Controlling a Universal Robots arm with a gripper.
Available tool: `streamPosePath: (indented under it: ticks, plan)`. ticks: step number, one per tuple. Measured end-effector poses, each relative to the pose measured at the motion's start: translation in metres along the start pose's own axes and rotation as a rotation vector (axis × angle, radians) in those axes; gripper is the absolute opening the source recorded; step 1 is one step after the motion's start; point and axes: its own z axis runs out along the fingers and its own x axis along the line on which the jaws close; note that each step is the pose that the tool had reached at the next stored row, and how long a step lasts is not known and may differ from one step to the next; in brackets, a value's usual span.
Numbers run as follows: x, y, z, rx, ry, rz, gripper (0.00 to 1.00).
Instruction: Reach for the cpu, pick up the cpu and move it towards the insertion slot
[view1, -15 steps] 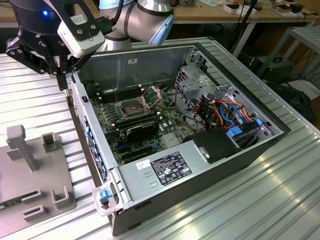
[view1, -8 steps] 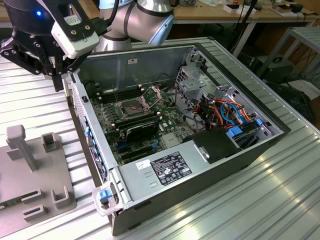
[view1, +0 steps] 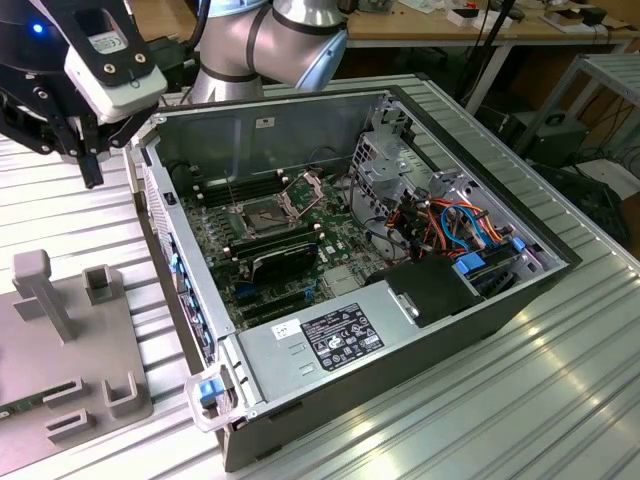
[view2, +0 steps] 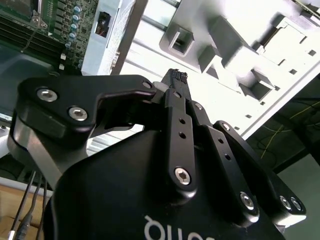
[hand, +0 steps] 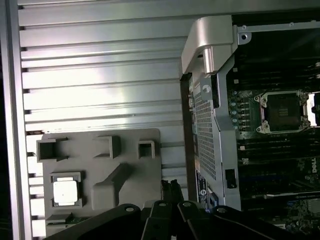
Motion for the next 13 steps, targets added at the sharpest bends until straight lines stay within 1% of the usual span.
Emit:
streamPosePath:
  ticks: [2,4,6,7,9,13]
  plan:
    - [0.0056,-0.0005,0.0002,0.0,0.0006,0.0,0.11]
    - [0.0093,-0.0008,0.0003,0.0001,0.001,0.0,0.11]
    - [0.0155,-0.0015,0.0005,0.0001,0.0015,0.0,0.11]
    - [0.0218,-0.0021,0.0006,0.0001,0.0016,0.0,0.11]
    - [0.0287,-0.0029,0.0009,0.0,0.0016,0.0,0.11]
    - [0.0388,-0.004,0.001,0.0001,0.0018,0.0,0.11]
